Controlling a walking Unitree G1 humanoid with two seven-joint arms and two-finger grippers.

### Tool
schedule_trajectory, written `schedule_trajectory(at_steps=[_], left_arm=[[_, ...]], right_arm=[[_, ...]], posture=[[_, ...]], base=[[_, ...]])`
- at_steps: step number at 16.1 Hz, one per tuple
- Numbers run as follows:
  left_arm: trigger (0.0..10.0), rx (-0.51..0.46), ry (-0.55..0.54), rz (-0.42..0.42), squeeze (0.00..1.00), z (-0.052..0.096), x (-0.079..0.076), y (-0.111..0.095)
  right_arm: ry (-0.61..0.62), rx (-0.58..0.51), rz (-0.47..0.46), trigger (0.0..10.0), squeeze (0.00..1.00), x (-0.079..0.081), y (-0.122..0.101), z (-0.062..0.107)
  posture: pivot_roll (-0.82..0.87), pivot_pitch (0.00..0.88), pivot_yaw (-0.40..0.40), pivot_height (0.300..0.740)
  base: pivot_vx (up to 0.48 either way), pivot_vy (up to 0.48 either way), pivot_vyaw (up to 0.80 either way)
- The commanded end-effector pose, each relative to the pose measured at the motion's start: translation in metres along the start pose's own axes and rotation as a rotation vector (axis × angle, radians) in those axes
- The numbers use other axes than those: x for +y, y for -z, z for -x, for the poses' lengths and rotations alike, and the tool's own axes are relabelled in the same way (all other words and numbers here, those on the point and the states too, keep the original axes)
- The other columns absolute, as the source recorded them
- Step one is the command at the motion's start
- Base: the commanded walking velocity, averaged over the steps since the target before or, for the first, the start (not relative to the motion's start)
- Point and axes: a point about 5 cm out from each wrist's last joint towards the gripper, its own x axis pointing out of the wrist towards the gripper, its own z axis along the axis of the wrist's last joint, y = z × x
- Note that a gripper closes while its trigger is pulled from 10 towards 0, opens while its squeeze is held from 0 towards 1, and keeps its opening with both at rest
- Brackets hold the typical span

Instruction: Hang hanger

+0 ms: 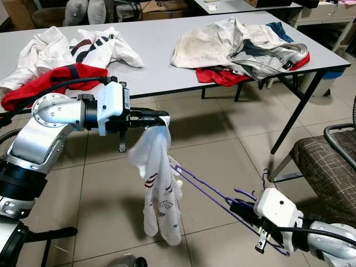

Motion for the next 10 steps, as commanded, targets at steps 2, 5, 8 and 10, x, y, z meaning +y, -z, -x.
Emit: schedule_trajectory(at_steps=[2,5,8,10], left_arm=[[10.0,0.001,0.023,-0.041,0.00,0.0017,0.0024,-0.0063],[10.0,-0.001,0.039,-0.041,0.00,0.0012,0.0013,-0.0073],[10.0,0.001,0.049,-0.044,0.00,0.0006,0.0009,-0.0073],[10.0,0.002,0.051,-0.044,0.00,0.0007,0.0008,-0.0070]], right_arm=[[-0.007,-0.016,0.032,10.0,0.00,-0.0048,-0.0054,0.0026],[-0.010,-0.020,0.041,10.0,0.00,-0.0073,-0.0080,0.0051],[-0.005,-0.022,0.052,10.0,0.00,-0.0101,-0.0101,0.0069],[-0.005,-0.024,0.054,10.0,0.00,-0.0106,-0.0106,0.0070]], posture=[[-0.01,0.082,0.057,0.740],[-0.02,0.084,0.056,0.740],[-0.02,0.083,0.055,0.740],[-0.02,0.083,0.055,0.740]], base=[[0.000,0.000,0.00],[0.000,0.000,0.00],[0.000,0.000,0.00],[0.000,0.000,0.00]])
